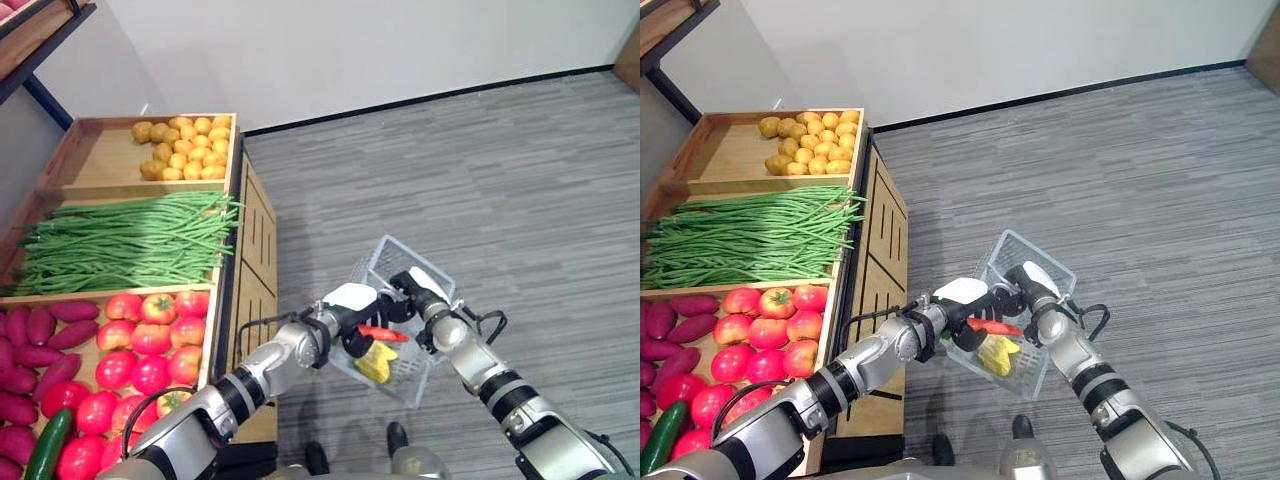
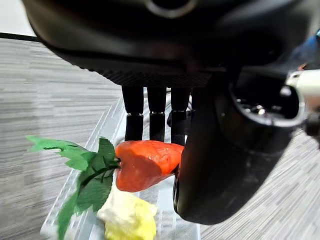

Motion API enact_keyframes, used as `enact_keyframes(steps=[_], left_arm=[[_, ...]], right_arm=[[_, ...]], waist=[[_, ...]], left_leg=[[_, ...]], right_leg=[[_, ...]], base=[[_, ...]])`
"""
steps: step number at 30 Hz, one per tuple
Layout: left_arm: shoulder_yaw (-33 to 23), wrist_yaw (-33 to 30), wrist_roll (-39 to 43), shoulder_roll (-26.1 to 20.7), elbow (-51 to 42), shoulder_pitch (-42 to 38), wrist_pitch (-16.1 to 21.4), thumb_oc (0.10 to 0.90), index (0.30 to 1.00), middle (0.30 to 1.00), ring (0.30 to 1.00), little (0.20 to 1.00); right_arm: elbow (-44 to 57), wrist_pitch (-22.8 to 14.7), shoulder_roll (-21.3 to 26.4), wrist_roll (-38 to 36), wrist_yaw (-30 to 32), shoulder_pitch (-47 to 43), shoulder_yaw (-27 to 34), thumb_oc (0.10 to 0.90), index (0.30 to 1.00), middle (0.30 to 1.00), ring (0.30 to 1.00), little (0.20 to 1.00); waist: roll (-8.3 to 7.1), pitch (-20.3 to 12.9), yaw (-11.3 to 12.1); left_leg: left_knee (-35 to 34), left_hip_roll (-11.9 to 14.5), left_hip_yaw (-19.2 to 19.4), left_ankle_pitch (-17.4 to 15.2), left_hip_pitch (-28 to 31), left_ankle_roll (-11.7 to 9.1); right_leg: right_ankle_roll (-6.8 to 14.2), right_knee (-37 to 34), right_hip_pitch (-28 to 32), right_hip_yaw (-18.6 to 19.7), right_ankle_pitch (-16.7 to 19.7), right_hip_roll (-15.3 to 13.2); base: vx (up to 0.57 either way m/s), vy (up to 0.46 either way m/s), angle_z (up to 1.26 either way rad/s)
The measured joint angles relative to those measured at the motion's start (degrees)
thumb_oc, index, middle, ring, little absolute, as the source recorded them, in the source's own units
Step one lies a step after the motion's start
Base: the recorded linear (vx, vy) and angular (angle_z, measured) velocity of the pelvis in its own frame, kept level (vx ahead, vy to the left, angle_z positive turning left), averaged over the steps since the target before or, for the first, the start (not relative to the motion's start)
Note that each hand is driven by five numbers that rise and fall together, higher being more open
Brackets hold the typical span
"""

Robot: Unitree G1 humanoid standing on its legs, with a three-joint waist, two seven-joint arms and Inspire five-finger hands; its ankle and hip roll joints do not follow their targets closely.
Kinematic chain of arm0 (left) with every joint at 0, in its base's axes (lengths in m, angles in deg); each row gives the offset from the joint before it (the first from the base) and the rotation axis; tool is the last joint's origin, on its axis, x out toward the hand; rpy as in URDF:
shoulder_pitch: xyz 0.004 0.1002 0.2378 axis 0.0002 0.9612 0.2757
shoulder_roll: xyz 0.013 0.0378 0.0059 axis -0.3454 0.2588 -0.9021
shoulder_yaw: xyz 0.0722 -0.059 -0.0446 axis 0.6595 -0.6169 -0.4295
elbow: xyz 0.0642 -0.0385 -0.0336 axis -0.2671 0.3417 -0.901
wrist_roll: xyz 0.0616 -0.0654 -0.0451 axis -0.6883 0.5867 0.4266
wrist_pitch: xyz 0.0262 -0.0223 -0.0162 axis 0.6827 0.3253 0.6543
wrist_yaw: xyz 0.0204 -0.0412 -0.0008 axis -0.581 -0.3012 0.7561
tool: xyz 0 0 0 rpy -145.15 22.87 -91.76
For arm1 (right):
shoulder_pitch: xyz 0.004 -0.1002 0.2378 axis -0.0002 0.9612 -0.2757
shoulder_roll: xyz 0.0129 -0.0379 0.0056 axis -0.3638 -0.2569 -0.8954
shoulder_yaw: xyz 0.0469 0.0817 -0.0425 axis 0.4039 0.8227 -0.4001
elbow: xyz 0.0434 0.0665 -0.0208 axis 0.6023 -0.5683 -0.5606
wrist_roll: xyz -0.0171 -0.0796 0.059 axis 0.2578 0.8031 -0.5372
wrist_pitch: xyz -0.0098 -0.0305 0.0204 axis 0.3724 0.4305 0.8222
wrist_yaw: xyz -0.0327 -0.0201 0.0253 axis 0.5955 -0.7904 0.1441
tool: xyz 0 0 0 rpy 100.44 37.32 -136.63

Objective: Get the vegetables into the basket

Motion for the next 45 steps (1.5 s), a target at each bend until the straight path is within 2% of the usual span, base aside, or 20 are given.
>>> enact_keyframes(steps=[10,18,27,28,45], left_arm=[[2.0,-1.2,-2.1,3.0,6.7,0.3,-0.8,0.4,0.3,0.3,0.3,0.3],[1.9,-2.4,-2.5,3.0,8.1,0.4,-1.6,0.4,0.3,0.3,0.3,0.3],[1.9,-2.5,-4.4,4.4,7.7,0.4,-1.3,0.4,0.3,0.3,0.3,0.3],[2.0,-2.6,-4.4,4.4,7.8,0.4,-1.2,0.9,1.0,1.0,1.0,1.0],[2.0,-3.5,-4.4,4.4,8.0,0.6,-1.2,0.9,1.0,1.0,1.0,1.0]], right_arm=[[9.4,0.0,0.3,0.2,0.8,0.0,-2.8,0.4,0.3,0.3,0.3,0.3],[13.7,0.0,1.9,-0.1,0.6,0.5,-3.7,0.4,0.3,0.3,0.3,0.3],[23.2,-0.3,2.0,-1.3,-0.8,1.4,-5.0,0.4,0.3,0.3,0.3,0.3],[24.2,-0.7,2.0,-1.3,-0.8,1.4,-5.0,0.4,0.3,0.3,0.3,0.3],[24.5,-1.4,2.4,-1.6,-0.5,2.4,-5.0,0.4,0.3,0.3,0.3,0.3]], waist=[[0.19,0.3,-0.5],[0.34,0.7,-1.1],[0.4,1.5,-1.4],[0.4,1.8,-1.5],[0.35,2.0,-1.5]], left_leg=[[0.0,0.0,0.6,0.0,-0.4,0.0],[0.0,0.0,0.8,0.0,-0.6,0.0],[0.0,0.0,0.8,0.0,-0.6,0.0],[0.0,0.0,0.8,0.0,-0.6,0.0],[0.0,0.0,0.8,0.0,-0.6,0.0]], right_leg=[[0.0,0.0,-0.7,0.4,0.2,0.0],[0.2,0.0,-1.1,0.7,0.1,0.0],[0.0,0.0,-1.2,0.7,0.2,0.1],[0.0,0.0,-1.2,0.7,0.2,0.1],[0.0,0.0,-1.1,0.5,0.2,0.0]], base=[[-0.01,0.004,-0.03],[0.0,0.0,-0.02],[0.0,0.0,0.0],[0.0,0.0,0.0],[0.0,0.0,0.0]])
